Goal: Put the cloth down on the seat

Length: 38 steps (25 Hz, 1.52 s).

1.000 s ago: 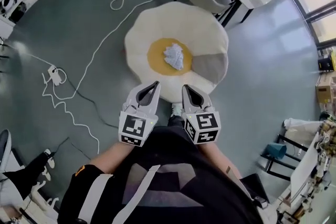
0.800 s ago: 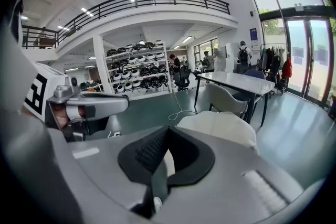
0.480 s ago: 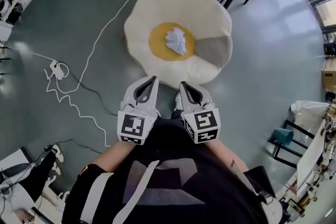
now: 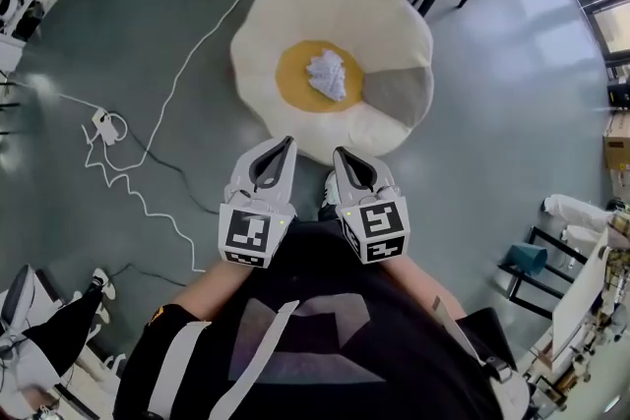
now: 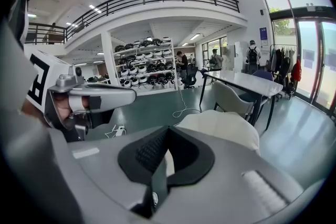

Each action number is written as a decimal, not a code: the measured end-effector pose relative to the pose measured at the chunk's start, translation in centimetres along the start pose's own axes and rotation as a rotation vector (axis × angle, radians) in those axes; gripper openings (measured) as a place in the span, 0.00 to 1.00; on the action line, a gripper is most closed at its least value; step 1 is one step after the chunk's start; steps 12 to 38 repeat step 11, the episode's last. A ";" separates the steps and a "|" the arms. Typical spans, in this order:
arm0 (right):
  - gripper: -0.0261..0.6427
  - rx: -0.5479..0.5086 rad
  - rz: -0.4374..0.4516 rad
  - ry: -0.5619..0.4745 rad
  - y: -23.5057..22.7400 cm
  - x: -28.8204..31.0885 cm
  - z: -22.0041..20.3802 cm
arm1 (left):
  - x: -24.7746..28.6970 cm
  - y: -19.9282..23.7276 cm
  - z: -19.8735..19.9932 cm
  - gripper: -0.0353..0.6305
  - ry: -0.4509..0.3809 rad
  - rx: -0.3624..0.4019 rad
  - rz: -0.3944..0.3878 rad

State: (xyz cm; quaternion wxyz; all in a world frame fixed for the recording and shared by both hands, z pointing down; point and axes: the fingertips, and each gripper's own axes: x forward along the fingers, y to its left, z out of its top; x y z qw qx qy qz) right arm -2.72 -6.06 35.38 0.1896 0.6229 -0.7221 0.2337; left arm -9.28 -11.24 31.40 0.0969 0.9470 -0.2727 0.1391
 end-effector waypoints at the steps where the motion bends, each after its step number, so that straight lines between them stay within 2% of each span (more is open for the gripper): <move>1: 0.04 0.001 -0.002 -0.001 -0.1 -0.1 -0.1 | 0.0 -0.1 0.0 0.05 -0.001 0.001 0.000; 11: 0.04 0.022 -0.032 -0.001 -0.9 0.0 0.1 | 0.1 0.7 0.3 0.05 -0.008 0.001 0.003; 38: 0.04 0.022 -0.032 -0.001 -0.9 0.0 0.1 | 0.1 0.7 0.3 0.05 -0.008 0.001 0.003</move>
